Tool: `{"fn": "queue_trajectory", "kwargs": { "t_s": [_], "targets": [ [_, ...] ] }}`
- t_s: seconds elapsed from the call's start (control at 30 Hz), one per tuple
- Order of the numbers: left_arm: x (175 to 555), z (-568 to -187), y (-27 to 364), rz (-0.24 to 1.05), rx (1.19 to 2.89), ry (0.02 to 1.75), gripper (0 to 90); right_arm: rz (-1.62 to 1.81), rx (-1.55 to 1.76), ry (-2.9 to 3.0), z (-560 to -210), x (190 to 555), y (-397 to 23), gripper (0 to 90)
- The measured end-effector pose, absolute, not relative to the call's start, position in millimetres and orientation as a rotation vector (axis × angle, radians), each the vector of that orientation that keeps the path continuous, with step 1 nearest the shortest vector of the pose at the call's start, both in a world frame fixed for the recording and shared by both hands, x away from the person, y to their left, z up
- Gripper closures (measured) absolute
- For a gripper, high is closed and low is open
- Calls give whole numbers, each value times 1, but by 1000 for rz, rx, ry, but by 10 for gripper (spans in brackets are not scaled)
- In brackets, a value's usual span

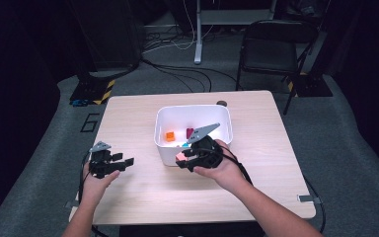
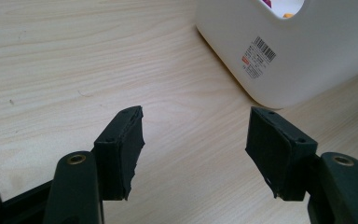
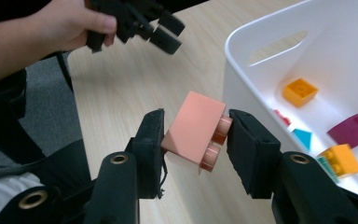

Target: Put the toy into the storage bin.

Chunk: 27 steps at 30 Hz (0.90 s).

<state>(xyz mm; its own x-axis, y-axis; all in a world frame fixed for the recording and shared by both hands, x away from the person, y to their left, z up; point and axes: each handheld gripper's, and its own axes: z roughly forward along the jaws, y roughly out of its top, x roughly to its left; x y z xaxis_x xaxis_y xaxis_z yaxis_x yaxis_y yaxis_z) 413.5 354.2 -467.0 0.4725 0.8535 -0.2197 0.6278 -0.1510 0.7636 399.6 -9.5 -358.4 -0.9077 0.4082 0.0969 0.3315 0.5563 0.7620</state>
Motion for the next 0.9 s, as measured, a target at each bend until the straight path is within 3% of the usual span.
{"fn": "queue_trajectory", "kwargs": {
  "t_s": [0.43, 0.9],
  "targets": [
    [414, -467, 354, 329, 1871, 1242, 358, 1268, 730, 2592, -328, 446, -15, 566],
    [415, -468, 355, 336, 1863, 1239, 358, 1218, 786, 2555, -343, 507, -9, 564]
  ]
}}
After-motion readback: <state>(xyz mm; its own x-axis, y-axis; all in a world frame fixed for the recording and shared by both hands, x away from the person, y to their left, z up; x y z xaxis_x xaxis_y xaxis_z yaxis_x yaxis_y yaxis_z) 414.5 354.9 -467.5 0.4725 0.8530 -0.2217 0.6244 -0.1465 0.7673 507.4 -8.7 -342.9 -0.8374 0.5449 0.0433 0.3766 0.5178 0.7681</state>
